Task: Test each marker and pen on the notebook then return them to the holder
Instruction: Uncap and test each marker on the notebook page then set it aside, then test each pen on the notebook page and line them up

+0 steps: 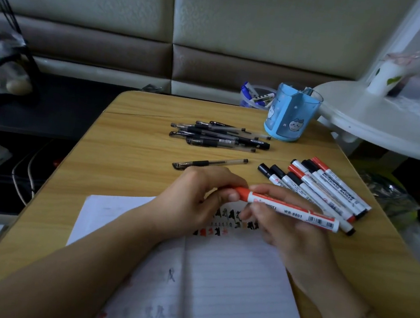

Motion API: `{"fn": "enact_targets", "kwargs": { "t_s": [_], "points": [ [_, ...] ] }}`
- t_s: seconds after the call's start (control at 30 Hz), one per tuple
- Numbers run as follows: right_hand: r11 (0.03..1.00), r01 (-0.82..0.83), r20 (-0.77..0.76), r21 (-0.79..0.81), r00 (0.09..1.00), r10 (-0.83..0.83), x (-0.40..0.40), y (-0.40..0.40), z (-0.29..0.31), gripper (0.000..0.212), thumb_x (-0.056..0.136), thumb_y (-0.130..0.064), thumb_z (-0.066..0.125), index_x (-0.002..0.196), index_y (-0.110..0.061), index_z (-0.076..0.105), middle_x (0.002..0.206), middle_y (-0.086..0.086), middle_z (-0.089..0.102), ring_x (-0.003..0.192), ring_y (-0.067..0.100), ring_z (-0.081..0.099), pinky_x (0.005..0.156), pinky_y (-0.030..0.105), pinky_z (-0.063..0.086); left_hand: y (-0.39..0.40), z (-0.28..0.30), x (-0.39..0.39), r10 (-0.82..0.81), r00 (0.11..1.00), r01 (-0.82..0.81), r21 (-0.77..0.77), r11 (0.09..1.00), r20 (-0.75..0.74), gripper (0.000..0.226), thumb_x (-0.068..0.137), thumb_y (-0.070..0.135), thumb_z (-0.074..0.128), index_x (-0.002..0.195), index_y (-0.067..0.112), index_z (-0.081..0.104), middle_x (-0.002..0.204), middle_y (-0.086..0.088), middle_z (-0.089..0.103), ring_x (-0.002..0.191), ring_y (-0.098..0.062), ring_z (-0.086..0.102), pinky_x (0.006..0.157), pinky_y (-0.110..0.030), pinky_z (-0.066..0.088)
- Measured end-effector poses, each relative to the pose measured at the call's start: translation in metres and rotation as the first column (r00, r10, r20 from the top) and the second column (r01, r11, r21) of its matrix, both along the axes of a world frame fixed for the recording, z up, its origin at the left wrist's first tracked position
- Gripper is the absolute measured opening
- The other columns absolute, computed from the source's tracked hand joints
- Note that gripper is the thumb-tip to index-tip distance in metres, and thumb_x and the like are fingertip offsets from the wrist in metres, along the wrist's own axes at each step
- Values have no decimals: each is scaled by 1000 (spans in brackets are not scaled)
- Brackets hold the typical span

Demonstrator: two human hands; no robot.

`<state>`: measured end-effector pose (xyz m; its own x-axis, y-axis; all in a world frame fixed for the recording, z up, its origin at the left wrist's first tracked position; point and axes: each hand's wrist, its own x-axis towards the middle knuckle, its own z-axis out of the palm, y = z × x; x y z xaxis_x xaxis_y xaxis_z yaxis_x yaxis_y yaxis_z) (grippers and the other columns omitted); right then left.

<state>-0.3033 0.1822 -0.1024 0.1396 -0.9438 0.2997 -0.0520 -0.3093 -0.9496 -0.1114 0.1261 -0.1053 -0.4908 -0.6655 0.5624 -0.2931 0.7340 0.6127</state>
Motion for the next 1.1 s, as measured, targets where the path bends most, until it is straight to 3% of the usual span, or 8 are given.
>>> {"fn": "enact_targets", "kwargs": {
  "t_s": [0.2, 0.3, 0.37, 0.47, 0.57, 0.83, 0.97, 1.1],
  "points": [
    [977, 205, 163, -57, 967, -193, -22, 5, 9, 38, 74, -58, 70, 93, -26, 74, 76, 8, 69, 59, 27, 51, 45, 22, 39, -6, -5, 10, 145, 983, -144, 15, 989, -110, 25, 93, 27, 59, 111, 14, 70, 98, 9, 68, 93, -9, 62, 82, -17, 46],
    [926, 328, -125, -188, 927, -353, -29, 3, 10, 12, 81, -36, 73, 85, -25, 70, 80, 0, 71, 67, 16, 65, 45, 27, 49, -8, -8, 10, 179, 978, -176, 34, 984, -108, 24, 90, 27, 64, 111, 17, 71, 100, 12, 68, 97, -11, 63, 86, -28, 50],
    [921, 300, -318, -249, 873, -370, -27, 0, 7, 15, 81, -37, 74, 83, -25, 66, 83, -9, 70, 73, 13, 67, 48, 21, 49, -7, -8, 9, 224, 968, -218, 61, 974, -115, 26, 88, 19, 70, 114, 20, 69, 102, 15, 67, 101, -10, 62, 90, -25, 49],
    [872, 377, -381, -313, 791, -479, -36, -2, 5, 13, 78, -38, 72, 83, -31, 63, 81, -13, 68, 78, 9, 67, 53, 18, 51, -7, -9, 10, 455, 885, -450, 66, 890, -99, 38, 84, 21, 75, 120, 26, 64, 109, 17, 63, 107, -9, 55, 94, -17, 41],
    [787, 502, -492, -359, 614, -617, -46, -4, 2, 15, 79, -42, 71, 82, -33, 60, 81, -13, 66, 79, 11, 65, 55, 37, 57, -13, -11, 16, 652, 757, -653, 76, 754, 39, 34, 83, 30, 74, 116, 28, 66, 121, 11, 59, 117, -19, 46, 100, -43, 39],
    [774, 428, -762, -467, 248, -597, -36, -3, -2, 25, 73, -39, 78, 72, -33, 54, 67, -17, 55, 79, 12, 45, 48, 23, 37, -13, -10, 12, 604, 647, -709, 74, 702, 466, 29, 92, 51, 50, 113, 41, 66, 139, 16, 44, 134, -22, 22, 109, -54, 13],
    [781, 416, -777, -466, 230, -586, -36, -3, -5, 23, 74, -40, 76, 70, -33, 54, 68, -15, 54, 77, 14, 46, 47, 22, 34, -15, -11, 12, 600, 622, -725, 81, 683, 503, 38, 92, 53, 47, 123, 36, 61, 141, 14, 44, 136, -23, 23, 111, -57, 12],
    [785, 420, -730, -455, 329, -599, -34, -4, 11, 15, 77, -38, 73, 80, -34, 59, 76, -14, 59, 82, 12, 48, 51, 22, 37, -16, -11, 12, 592, 606, -729, 73, 681, 531, 44, 92, 57, 44, 130, 37, 55, 148, 12, 36, 139, -24, 19, 114, -58, 8]
  ]
}}
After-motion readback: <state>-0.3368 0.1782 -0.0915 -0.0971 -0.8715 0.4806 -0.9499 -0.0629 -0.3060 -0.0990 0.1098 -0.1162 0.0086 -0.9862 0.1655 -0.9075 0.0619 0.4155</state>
